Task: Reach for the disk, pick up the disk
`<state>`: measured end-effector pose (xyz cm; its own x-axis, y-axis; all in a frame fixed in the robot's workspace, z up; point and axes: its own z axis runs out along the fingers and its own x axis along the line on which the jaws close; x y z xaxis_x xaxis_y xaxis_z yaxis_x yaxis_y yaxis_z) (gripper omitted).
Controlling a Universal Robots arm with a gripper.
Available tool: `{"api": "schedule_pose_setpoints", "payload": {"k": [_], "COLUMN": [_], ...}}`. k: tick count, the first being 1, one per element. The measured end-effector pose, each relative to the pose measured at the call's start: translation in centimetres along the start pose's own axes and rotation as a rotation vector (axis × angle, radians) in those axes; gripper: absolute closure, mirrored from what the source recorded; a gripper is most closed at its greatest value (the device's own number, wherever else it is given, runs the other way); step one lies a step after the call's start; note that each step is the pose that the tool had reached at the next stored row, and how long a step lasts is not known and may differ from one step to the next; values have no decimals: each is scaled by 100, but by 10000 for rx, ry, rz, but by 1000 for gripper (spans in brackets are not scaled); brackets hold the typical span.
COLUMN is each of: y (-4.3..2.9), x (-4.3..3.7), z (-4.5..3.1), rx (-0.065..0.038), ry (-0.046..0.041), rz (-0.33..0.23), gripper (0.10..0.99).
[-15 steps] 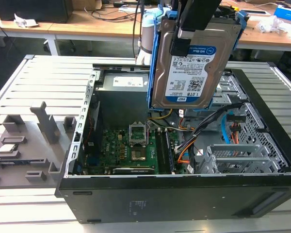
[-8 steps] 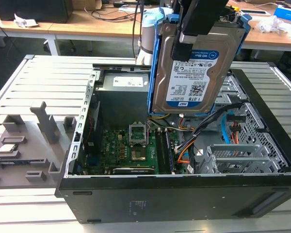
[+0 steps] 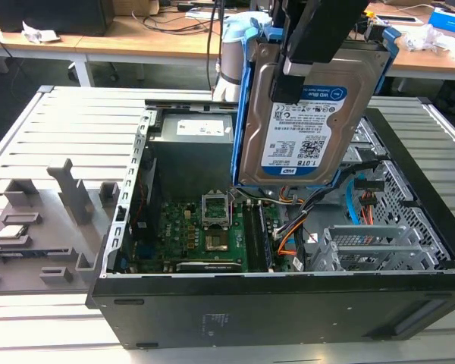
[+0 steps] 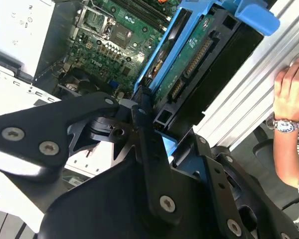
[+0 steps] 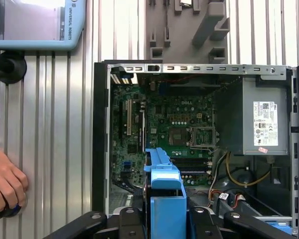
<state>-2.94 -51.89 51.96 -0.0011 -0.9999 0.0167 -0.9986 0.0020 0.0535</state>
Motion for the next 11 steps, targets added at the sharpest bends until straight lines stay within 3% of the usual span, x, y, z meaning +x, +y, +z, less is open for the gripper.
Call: {"api": "schedule_pose_setpoints", "payload": {"k": [11], "y": [0], "x": [140], "z": [2], "rx": [0], "ry": [0], "rz": [0], "gripper": [722]}}
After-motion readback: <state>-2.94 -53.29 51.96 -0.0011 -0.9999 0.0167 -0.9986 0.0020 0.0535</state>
